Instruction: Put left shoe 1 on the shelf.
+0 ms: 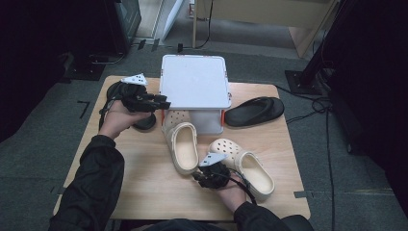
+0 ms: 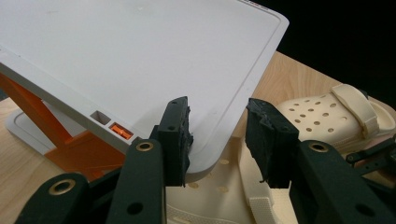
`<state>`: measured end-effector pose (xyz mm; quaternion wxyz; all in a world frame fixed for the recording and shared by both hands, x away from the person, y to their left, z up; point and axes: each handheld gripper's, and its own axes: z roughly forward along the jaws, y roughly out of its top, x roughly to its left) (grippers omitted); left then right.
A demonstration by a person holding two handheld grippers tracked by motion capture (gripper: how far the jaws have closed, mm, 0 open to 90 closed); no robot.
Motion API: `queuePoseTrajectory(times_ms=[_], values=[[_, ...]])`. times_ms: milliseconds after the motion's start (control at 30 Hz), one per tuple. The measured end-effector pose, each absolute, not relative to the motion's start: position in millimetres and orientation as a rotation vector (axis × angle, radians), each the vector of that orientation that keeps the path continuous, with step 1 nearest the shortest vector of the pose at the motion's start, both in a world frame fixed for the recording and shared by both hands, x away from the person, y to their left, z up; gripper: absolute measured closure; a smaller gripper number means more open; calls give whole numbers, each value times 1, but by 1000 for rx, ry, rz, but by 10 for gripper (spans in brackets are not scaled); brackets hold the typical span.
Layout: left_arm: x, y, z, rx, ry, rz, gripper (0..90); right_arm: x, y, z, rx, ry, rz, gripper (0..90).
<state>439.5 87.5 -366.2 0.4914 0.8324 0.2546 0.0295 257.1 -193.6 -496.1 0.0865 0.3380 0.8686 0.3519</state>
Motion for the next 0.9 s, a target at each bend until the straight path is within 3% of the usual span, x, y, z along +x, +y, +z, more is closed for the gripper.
queuePoseTrajectory(times_ms=[633,800,900], values=[[439,86,-367,2018,610,66,609,251,-169,-500,976,2686,1235,635],[439,86,-367,2018,611,67,609,257,-184,-482,1015,2586,1310,625],[439,86,-367,2018,611,66,609,271,-191,-467,1030,2489,1329,575]])
